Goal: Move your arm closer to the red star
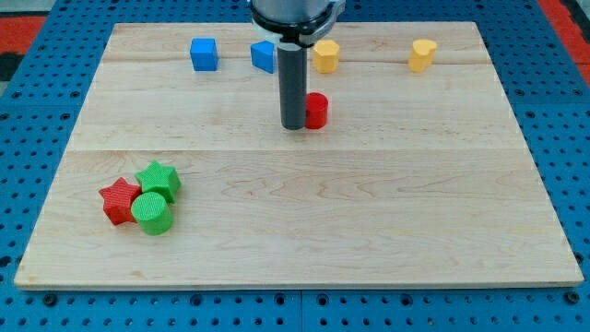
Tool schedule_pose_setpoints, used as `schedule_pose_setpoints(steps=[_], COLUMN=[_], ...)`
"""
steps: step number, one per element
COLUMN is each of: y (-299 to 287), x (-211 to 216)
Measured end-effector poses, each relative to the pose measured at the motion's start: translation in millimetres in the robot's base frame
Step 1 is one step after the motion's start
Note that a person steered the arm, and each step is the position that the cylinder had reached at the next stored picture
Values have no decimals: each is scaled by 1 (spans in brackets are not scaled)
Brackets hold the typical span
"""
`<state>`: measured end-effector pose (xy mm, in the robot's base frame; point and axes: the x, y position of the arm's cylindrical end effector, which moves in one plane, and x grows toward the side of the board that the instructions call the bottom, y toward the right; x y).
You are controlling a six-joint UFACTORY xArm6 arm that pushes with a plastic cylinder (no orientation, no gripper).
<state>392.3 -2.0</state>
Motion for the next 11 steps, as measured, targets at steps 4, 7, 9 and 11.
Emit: schedule_pose_setpoints(steps=[4, 7, 9, 11], y=[-169, -258, -240, -179], x=[19, 125, 143, 134])
